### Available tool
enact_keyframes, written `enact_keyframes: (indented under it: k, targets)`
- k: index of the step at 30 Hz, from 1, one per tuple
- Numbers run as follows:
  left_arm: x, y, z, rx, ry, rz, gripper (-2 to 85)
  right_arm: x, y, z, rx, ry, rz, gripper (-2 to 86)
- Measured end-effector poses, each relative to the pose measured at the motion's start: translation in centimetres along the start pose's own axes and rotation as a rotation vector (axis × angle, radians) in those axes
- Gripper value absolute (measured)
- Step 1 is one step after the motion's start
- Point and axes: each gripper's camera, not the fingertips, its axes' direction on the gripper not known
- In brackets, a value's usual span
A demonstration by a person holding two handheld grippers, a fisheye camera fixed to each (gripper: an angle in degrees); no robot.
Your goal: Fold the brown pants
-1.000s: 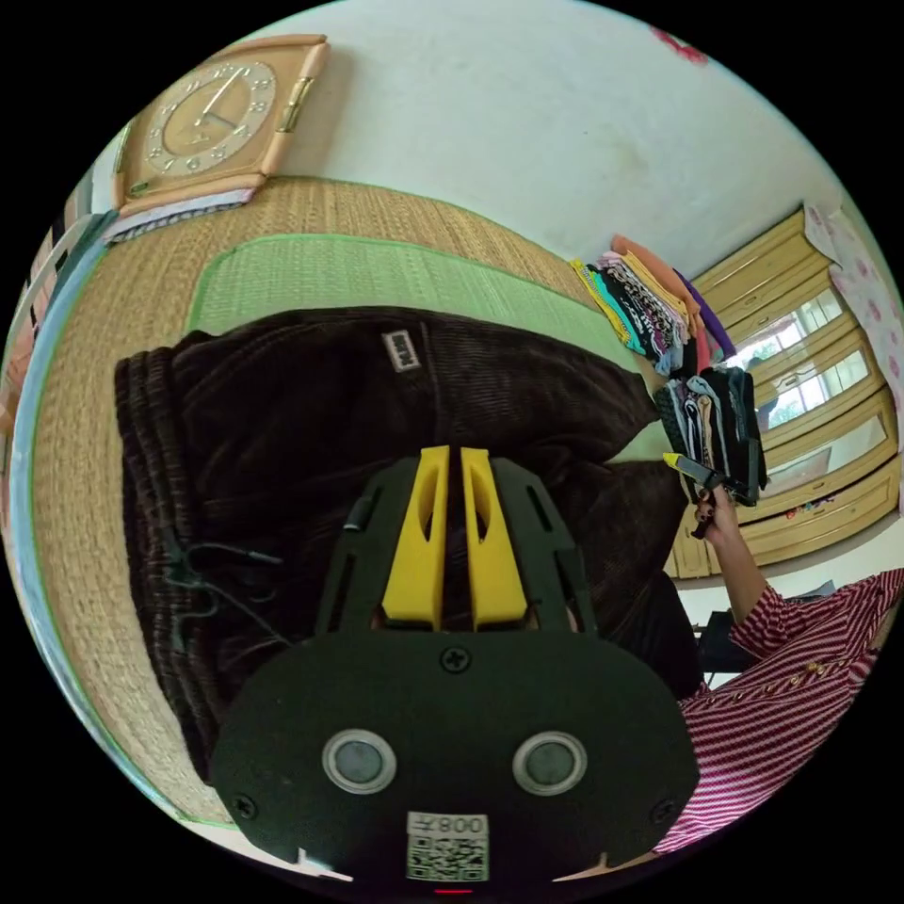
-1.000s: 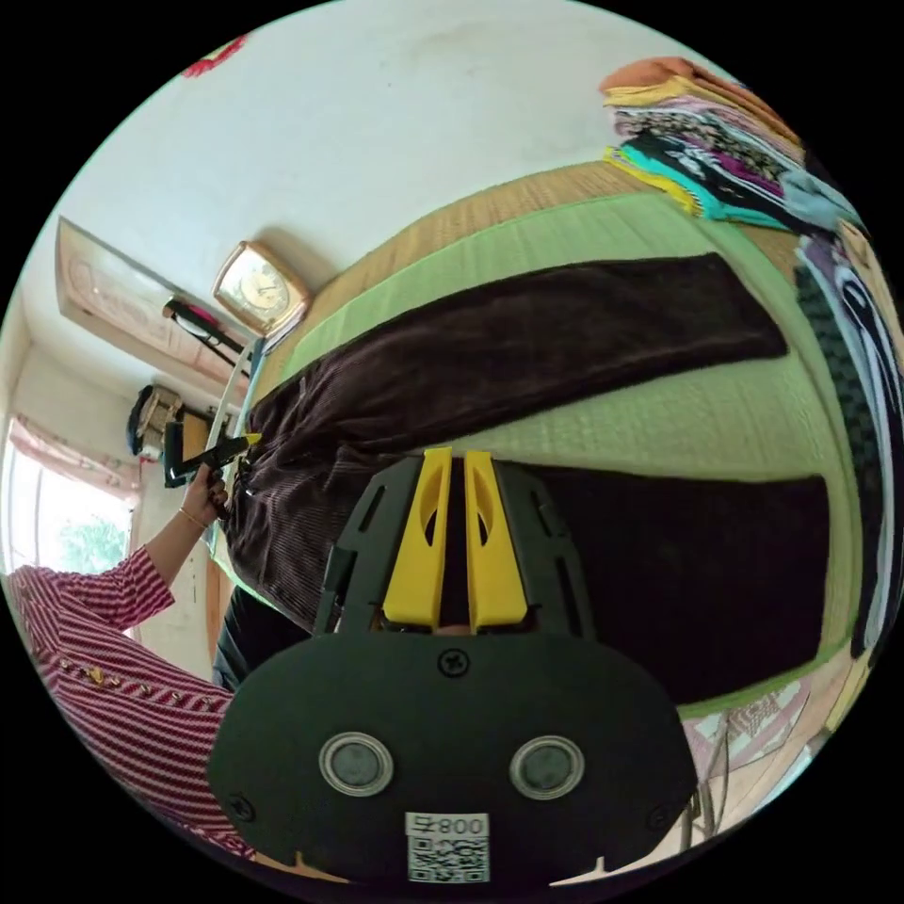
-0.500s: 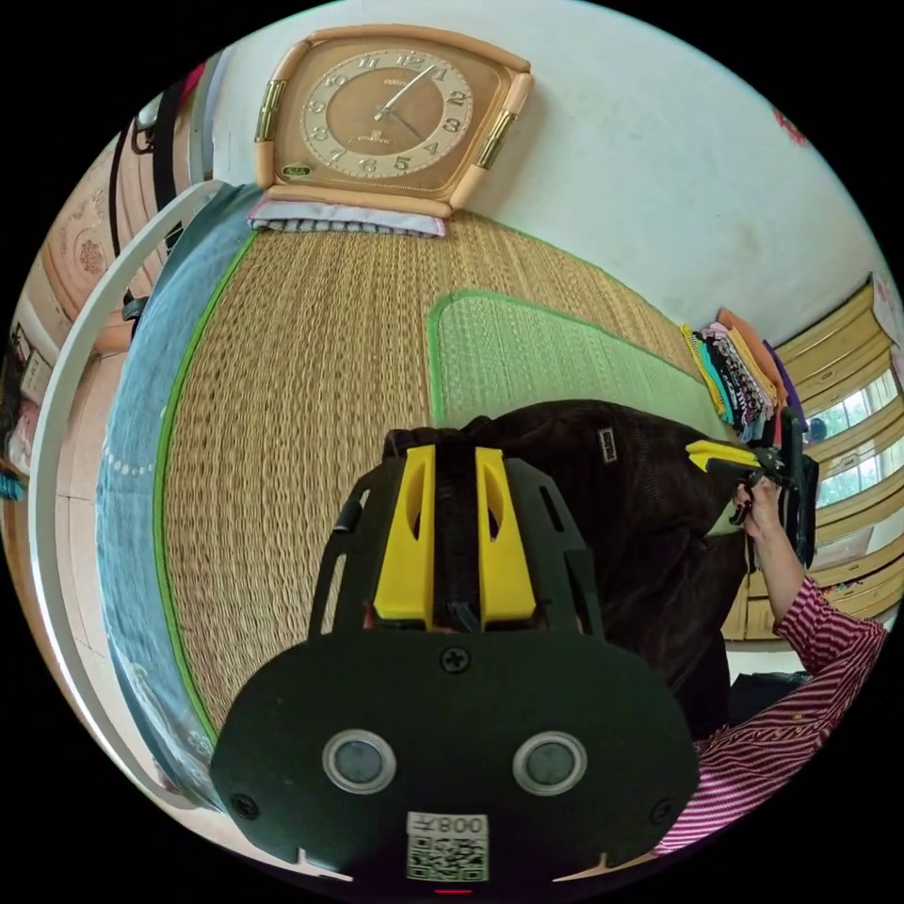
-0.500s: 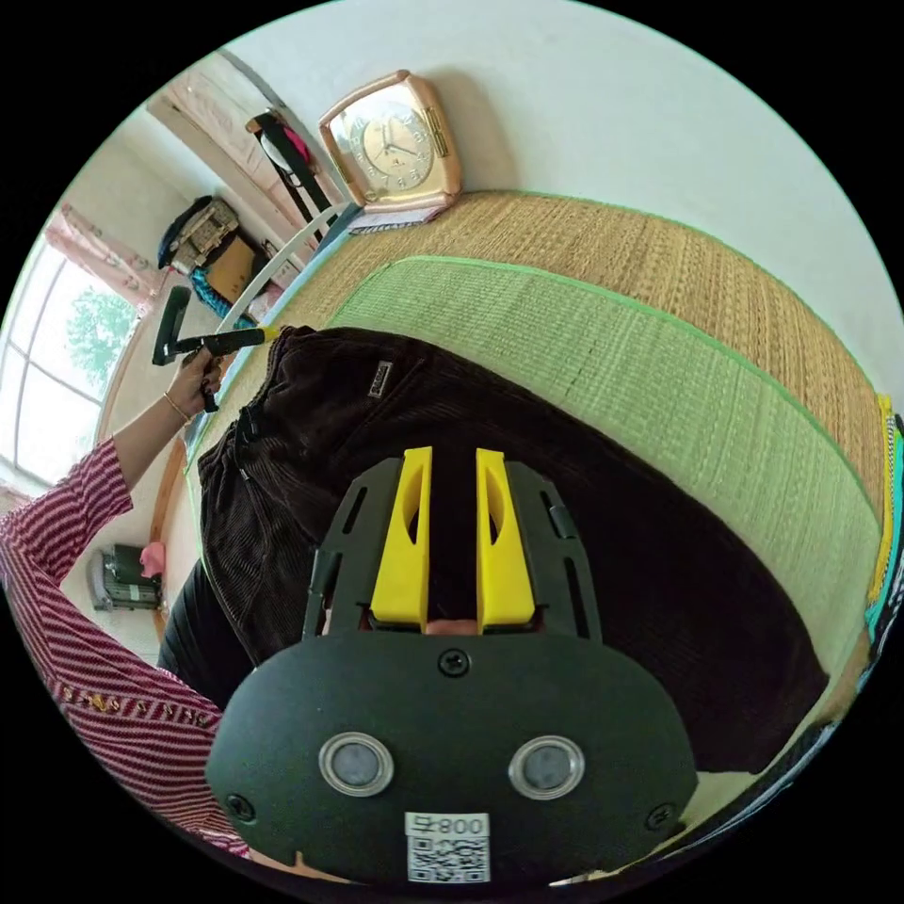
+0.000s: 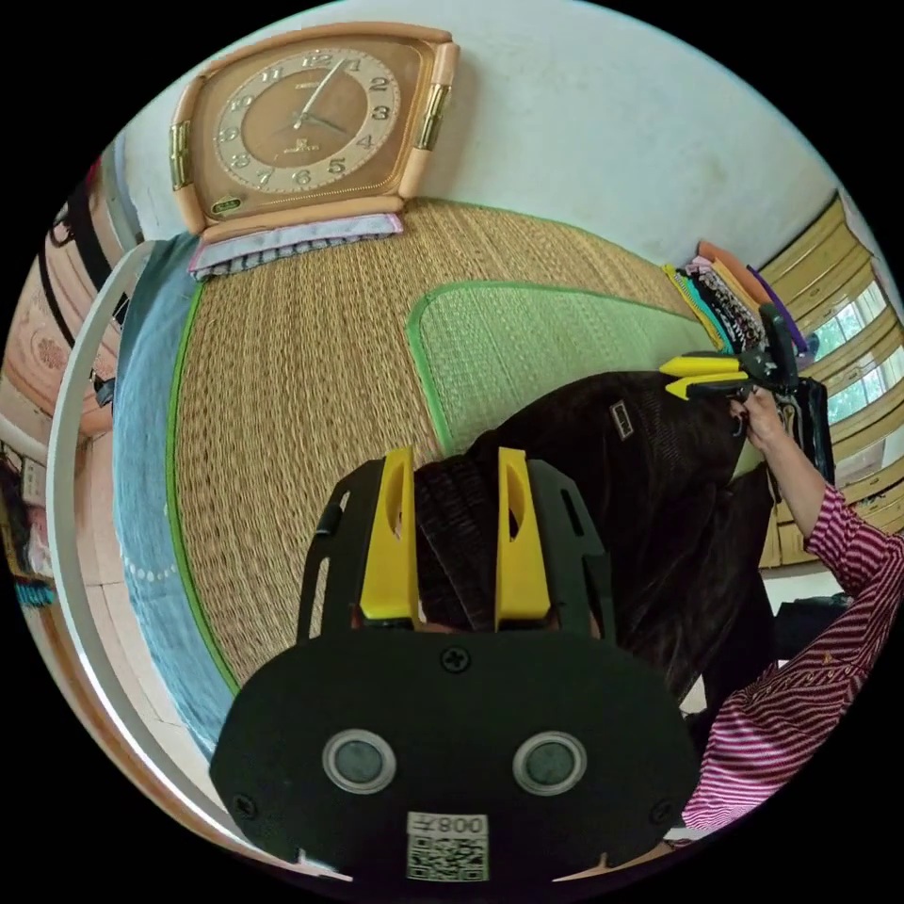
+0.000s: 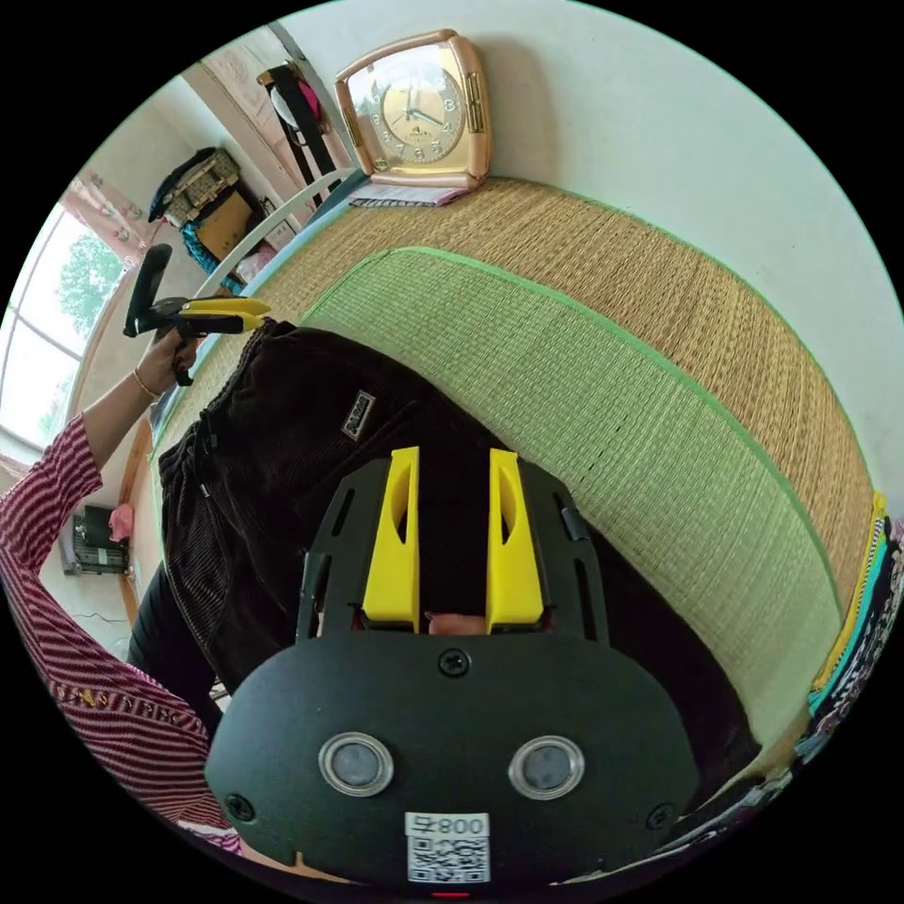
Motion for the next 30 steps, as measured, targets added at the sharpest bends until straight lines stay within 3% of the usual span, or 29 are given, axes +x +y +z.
enact_keyframes:
  k: [5,17,30]
  targets:
    - [-0.5,-0.7,2.7,-0.145,-0.031,0.102,13.0,-0.4,-5.3,3.0,-0.158,0.073,-0.068,12.4]
    - [-0.7,2.2,5.1,-0.143,-0.088,0.12,7.3,-3.0,-8.8,1.9,-0.213,0.048,-0.06,4.5]
    - [1.2,8.4,4.3,0.012,-0.125,0.161,3.3,-10.6,-3.1,-14.8,0.004,0.078,-0.05,2.6]
